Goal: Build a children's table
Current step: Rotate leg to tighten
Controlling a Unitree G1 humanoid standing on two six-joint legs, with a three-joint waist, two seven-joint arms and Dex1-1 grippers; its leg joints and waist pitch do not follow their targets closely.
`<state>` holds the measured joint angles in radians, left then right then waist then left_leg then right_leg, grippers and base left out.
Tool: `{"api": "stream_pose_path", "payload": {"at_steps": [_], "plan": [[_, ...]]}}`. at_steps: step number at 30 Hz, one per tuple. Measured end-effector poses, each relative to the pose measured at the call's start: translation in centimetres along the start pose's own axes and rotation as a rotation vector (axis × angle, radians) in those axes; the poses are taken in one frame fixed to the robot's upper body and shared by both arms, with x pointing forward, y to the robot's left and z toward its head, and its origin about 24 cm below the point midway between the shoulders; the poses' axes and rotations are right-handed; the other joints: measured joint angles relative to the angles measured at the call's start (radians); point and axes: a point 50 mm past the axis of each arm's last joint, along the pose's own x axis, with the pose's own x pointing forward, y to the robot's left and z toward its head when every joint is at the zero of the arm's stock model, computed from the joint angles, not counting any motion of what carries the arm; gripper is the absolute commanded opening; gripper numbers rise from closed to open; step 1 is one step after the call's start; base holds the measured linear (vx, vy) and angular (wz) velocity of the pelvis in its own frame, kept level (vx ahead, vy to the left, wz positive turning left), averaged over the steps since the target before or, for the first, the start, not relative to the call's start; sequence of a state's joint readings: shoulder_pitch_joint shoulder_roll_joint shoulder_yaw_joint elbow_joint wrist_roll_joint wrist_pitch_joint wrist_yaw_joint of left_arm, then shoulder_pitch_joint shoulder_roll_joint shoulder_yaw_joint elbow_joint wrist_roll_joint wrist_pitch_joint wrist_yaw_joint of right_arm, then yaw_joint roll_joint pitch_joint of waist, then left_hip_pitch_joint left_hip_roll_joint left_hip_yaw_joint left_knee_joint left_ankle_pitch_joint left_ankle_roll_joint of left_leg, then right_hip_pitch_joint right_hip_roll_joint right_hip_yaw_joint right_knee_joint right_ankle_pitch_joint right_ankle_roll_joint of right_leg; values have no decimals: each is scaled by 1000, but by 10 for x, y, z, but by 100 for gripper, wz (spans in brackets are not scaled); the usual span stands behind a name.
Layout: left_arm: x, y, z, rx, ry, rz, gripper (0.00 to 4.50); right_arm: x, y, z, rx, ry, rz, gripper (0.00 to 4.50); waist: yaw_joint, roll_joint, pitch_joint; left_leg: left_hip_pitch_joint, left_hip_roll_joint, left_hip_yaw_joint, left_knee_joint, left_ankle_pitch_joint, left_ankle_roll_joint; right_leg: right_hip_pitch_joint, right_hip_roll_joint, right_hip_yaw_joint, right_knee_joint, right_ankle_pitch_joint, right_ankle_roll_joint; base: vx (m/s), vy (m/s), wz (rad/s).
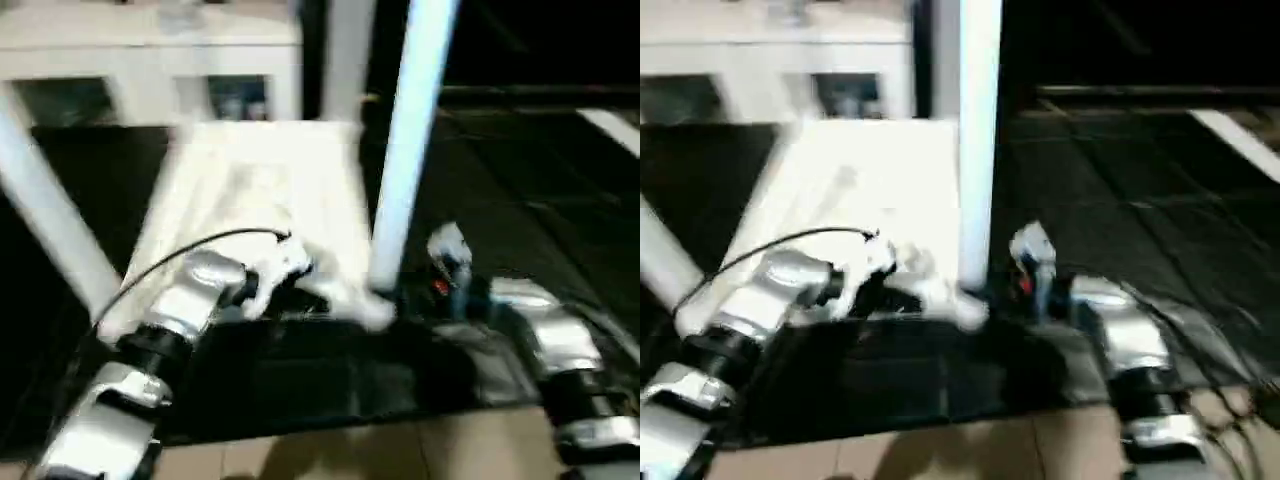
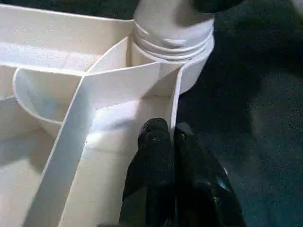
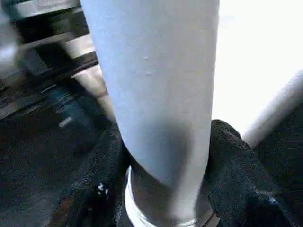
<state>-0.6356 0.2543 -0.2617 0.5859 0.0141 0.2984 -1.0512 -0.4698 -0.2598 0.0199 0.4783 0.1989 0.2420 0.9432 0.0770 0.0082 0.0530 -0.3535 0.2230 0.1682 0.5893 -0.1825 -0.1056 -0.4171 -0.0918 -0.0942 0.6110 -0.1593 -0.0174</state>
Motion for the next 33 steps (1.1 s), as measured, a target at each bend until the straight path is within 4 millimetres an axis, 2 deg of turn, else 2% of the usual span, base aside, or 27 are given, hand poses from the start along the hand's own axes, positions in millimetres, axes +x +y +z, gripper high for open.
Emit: {"api": "stream_pose_path", "payload": {"at_steps": [6,11,12,14,16,18,21,31,33], "plan": [[14,3,8,-77,-36,201,0,32,-4,11,41,-22,-260,204,-14,1,-1,0,0,0,-5,0,0,-2,1,0,-1,-1,0,0,0,0],[21,2,13,-98,-46,267,0,41,-6,16,28,-20,-336,204,-12,1,-1,-1,-2,1,-6,0,1,-1,-1,1,-4,1,-2,0,0,0],[21,2,13,-98,-46,267,0,41,-6,16,27,-20,-336,237,-12,1,-1,-1,-2,1,-7,0,1,-1,-1,1,-4,1,-2,0,0,0],[21,2,13,-99,-45,266,0,41,-6,16,24,-21,-337,269,-11,1,-1,-1,-2,1,-8,0,1,-1,-1,1,-4,1,-2,0,0,0],[21,2,12,-99,-42,268,0,42,-4,15,23,-27,-332,275,-13,2,-1,0,-2,1,-8,0,1,-1,0,1,-4,1,-2,0,0,0],[21,3,12,-95,-40,269,0,42,-3,15,21,-31,-332,309,-12,2,-1,0,-2,1,-8,0,0,-1,0,1,-4,1,-2,0,0,0],[19,3,12,-80,-34,261,0,43,-1,13,5,-45,-319,323,-15,1,-1,-1,-2,1,-8,0,0,-2,0,1,-4,1,-2,0,0,0],[-7,5,1,26,-5,91,0,12,0,6,-39,-31,-68,405,0,2,0,-2,-1,1,-10,0,0,-2,0,0,-6,1,-3,0,0,0],[-11,4,-2,52,-3,33,0,3,0,7,-46,-23,0,420,12,2,0,-1,0,1,-10,0,0,-3,0,0,-6,1,-3,0,0,0]]}}
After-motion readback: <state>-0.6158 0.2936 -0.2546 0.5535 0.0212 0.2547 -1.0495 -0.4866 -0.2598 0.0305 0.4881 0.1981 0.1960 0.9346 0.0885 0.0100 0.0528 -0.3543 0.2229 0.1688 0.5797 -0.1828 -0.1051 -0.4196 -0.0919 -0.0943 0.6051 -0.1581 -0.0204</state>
